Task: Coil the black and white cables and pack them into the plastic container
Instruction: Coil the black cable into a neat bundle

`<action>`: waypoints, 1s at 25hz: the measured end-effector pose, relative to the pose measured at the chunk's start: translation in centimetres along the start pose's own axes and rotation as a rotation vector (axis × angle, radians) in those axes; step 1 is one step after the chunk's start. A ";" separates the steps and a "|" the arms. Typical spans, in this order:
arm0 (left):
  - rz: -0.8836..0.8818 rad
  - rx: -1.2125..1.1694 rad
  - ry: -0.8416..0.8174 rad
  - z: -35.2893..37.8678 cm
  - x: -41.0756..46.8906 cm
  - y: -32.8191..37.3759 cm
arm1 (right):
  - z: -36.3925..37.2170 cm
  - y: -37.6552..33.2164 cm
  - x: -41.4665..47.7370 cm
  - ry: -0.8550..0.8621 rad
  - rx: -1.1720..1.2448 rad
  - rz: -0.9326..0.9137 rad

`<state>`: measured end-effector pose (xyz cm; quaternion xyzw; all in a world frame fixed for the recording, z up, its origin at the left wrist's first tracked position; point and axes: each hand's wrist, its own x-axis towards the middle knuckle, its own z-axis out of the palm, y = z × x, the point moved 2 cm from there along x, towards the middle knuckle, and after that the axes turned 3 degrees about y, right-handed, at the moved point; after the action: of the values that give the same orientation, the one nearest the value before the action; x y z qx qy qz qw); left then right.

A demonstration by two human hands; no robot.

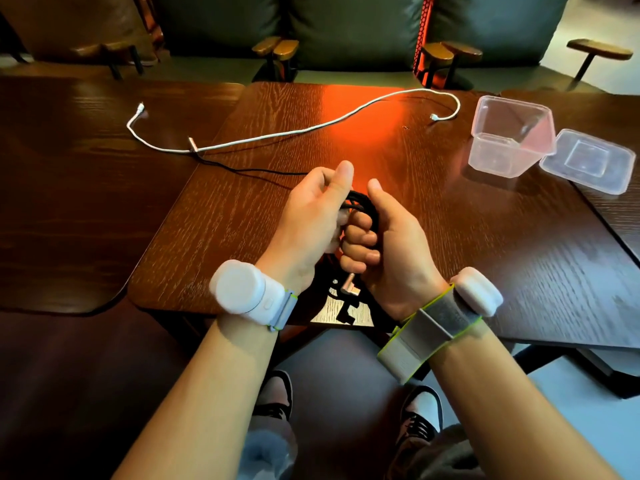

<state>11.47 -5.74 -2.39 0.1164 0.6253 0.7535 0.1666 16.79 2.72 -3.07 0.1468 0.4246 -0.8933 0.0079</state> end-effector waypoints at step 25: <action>0.259 0.182 -0.183 0.4 -0.2 0.2 | -0.3 -2.1 -2.1 -0.502 0.309 0.075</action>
<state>11.84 -5.48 -2.11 0.2785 0.6529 0.6952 0.1130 18.63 4.06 -1.11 -0.0637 0.2629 -0.9548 0.1231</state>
